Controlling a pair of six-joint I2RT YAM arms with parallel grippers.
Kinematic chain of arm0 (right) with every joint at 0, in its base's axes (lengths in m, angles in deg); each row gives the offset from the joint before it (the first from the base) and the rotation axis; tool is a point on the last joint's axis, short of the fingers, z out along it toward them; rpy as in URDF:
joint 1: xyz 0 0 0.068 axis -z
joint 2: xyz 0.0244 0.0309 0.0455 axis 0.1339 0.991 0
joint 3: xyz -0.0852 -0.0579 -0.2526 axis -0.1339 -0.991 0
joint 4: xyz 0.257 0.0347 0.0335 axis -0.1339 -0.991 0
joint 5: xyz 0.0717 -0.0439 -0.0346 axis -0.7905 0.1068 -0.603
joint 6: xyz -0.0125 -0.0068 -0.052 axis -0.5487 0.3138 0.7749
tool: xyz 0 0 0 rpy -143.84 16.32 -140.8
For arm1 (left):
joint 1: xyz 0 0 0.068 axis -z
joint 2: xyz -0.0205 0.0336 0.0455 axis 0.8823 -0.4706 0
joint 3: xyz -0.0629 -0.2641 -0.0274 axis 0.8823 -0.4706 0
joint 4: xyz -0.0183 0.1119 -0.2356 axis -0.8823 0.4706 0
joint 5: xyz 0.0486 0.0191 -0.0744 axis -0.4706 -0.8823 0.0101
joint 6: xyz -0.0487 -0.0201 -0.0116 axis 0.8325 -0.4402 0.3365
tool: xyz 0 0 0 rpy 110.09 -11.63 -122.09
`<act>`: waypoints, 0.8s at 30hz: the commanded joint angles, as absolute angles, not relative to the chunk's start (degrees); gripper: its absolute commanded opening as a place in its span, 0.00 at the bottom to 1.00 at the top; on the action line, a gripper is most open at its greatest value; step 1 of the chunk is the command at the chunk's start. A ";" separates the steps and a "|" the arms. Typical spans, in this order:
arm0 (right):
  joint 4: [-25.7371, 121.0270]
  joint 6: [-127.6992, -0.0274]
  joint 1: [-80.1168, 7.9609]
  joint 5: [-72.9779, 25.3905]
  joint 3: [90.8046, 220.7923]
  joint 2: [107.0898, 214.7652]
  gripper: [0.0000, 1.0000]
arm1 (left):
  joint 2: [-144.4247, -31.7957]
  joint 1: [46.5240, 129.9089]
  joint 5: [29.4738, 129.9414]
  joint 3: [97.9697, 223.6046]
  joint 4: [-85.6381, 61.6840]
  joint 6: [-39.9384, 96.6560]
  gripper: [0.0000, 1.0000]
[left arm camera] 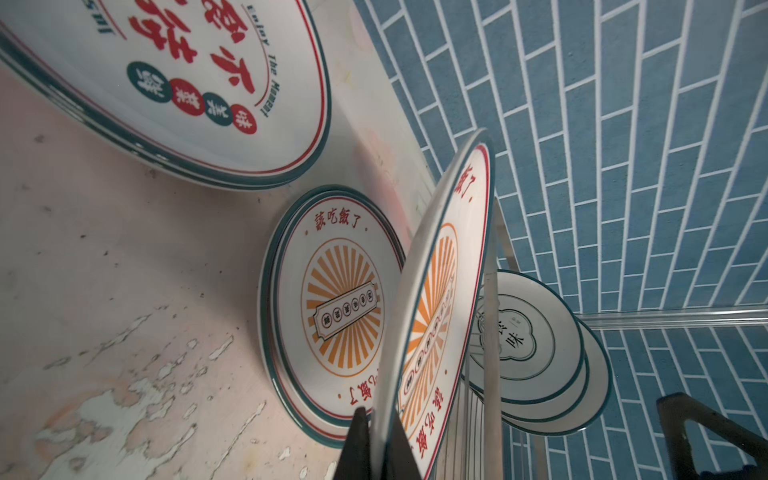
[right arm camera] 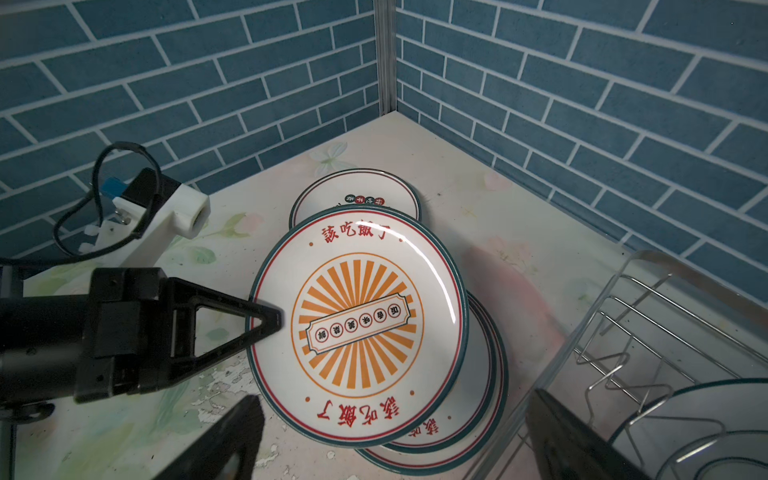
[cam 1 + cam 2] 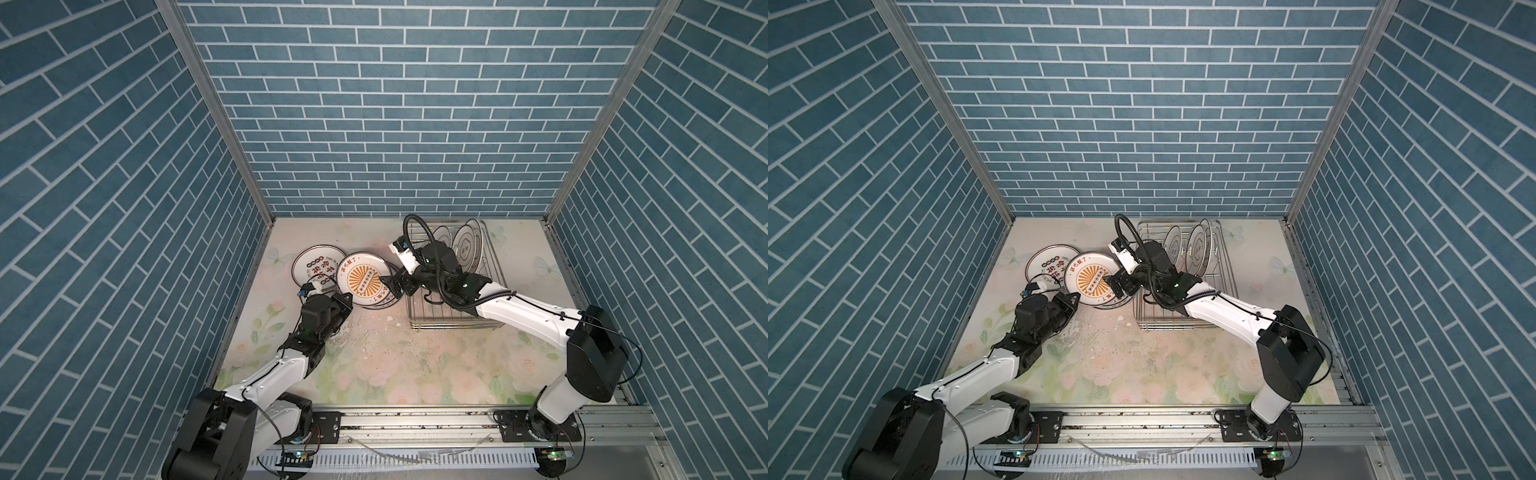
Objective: Unload the plates from the dish rack
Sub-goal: 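Lower the sunburst plate onto the sunburst stack and open the left gripper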
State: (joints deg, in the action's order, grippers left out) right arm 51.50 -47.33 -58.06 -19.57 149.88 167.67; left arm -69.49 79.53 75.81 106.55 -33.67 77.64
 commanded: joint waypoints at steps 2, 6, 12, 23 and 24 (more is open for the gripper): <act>50.50 -47.90 -58.32 -19.71 153.84 169.60 0.99 | -72.33 79.11 76.98 107.86 -38.32 80.28 0.00; 51.16 -48.44 -58.30 -20.85 153.78 170.48 0.99 | -75.64 79.07 77.16 109.19 -38.60 80.35 0.00; 52.15 -48.93 -58.31 -21.64 153.84 172.56 0.99 | -80.57 79.07 78.61 111.08 -40.53 80.79 0.00; 53.26 -50.07 -58.32 -21.07 153.09 174.24 0.99 | -90.43 79.37 82.73 112.68 -47.04 84.65 0.00; 53.56 -50.12 -58.23 -21.02 152.84 174.29 0.99 | -90.38 79.70 82.43 112.46 -47.75 84.83 0.00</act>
